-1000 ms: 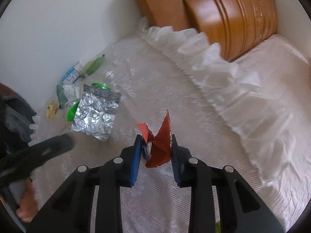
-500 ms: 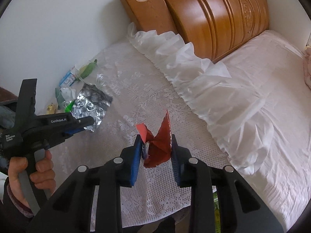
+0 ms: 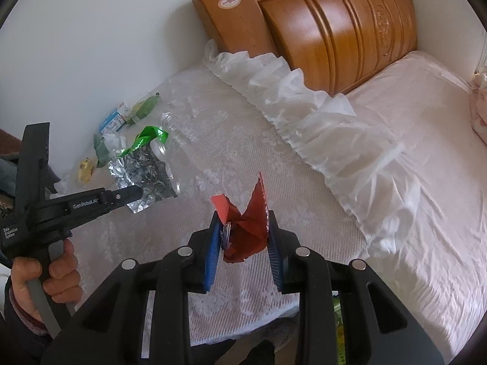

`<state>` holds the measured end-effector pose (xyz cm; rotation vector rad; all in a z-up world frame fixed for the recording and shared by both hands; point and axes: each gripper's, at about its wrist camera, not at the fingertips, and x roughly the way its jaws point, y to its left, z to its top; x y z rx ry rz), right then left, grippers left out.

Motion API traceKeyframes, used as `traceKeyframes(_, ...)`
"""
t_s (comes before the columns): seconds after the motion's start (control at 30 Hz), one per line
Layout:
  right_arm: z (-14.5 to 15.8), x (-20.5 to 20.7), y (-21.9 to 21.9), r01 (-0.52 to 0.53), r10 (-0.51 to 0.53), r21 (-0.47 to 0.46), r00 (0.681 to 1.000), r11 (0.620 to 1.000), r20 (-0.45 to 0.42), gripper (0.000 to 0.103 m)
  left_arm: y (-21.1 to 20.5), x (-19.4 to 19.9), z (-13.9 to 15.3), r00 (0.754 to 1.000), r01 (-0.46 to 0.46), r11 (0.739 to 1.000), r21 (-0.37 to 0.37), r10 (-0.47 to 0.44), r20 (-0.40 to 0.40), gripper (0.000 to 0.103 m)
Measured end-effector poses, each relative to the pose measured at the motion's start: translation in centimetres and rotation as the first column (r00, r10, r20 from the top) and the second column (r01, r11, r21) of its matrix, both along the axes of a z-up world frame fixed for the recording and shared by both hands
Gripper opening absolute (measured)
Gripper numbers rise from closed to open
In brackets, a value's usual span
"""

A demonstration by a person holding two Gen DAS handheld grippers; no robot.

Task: Collect trash
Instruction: 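Drop red paper from right tool into basket while left tool drops blister pack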

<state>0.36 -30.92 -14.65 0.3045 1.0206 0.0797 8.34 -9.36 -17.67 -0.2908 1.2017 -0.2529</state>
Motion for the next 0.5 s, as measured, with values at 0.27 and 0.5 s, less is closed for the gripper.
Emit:
traceKeyframes(0.27, 1.0, -4.7, -0.9, 0.101, -0.101, -0.008, 0.994, 0.995, 0.027, 0.029, -1.4, -3.4, 2.0, 0.986, 0.158, 0.987, 0.011, -0.158, 0.048, 0.005)
traceKeyframes(0.5, 1.4, -12.3, -4.2, 0.273, -0.272, -0.038, 0.962, 0.961, 0.012, 0.029, -6.9, -9.6, 4.8, 0.895, 0.44, 0.897, -0.028, -0.436, 0.097, 0.005)
